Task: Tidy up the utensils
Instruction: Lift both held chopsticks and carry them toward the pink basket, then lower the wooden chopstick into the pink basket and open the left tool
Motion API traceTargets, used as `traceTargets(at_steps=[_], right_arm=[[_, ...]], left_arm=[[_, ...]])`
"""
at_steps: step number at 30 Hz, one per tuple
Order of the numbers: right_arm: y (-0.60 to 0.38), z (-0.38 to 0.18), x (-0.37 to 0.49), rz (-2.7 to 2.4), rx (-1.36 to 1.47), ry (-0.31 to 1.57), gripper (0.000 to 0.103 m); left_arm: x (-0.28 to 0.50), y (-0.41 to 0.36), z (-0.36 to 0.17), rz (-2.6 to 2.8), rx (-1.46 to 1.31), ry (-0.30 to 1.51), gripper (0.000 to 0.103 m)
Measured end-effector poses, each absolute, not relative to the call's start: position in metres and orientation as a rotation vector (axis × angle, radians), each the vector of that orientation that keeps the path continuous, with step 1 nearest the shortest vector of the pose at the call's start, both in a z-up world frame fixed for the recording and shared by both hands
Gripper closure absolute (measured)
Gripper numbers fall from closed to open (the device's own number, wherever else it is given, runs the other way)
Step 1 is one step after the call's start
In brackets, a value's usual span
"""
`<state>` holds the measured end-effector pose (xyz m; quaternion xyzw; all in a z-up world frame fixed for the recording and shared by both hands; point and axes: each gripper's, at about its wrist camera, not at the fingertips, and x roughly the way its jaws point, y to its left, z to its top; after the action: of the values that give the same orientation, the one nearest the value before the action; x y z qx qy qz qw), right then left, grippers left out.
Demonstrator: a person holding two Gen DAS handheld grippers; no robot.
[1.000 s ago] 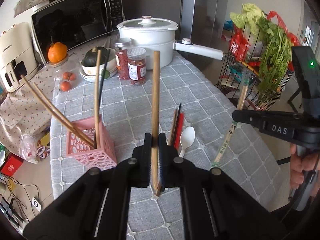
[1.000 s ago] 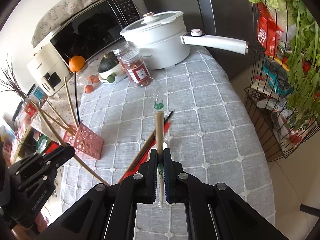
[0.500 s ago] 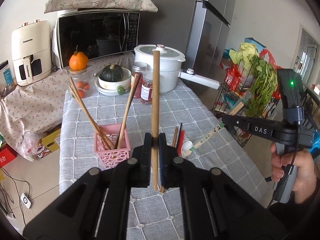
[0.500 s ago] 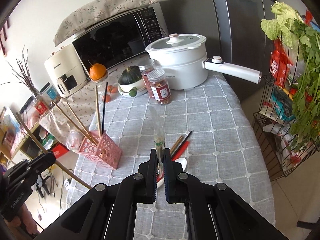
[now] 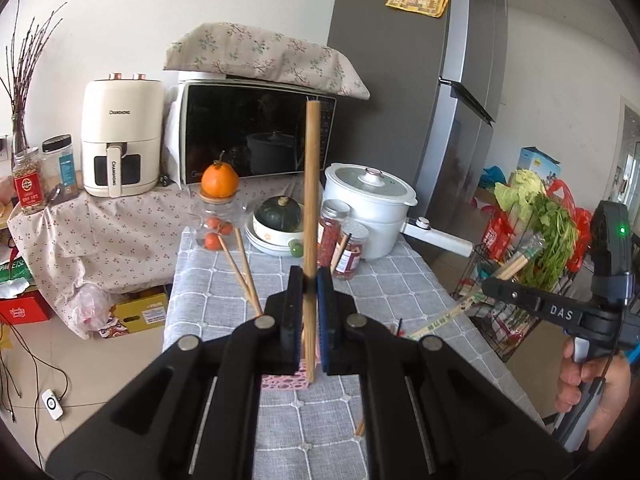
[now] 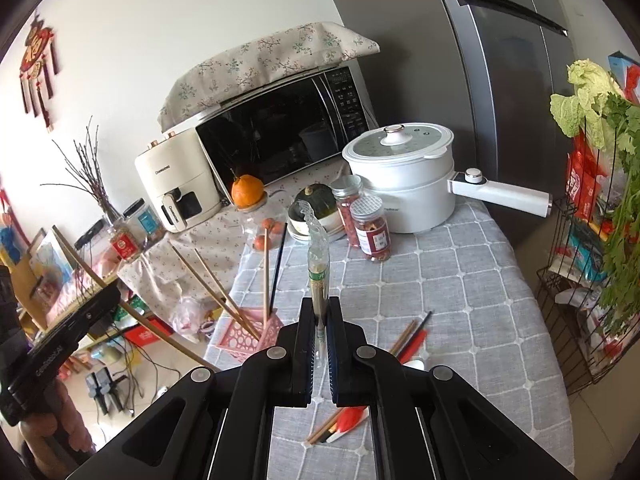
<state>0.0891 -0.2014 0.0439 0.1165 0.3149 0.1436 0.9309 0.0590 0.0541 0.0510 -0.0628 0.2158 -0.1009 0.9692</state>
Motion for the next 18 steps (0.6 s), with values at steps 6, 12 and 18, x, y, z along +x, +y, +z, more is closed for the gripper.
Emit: traceTargets(at_steps=[6, 12, 18], right_arm=[[-0.185, 0.038, 0.094, 0.307, 0.233, 0.654, 0.098], [-0.174, 0.036, 0.095, 0.316, 0.231, 0.651, 0.098], [-0.168, 0.034, 0.098, 0.333, 0.238, 0.655, 0.098]], left_arm=[[0.077, 0.063, 0.044, -0.124, -0.144, 0.402, 0.095], [0.101, 0.065, 0.026, -0.089, -0.169, 0.458, 0.095], [0.126, 0.066, 0.001, -0.083, -0.184, 0.549, 0.095]])
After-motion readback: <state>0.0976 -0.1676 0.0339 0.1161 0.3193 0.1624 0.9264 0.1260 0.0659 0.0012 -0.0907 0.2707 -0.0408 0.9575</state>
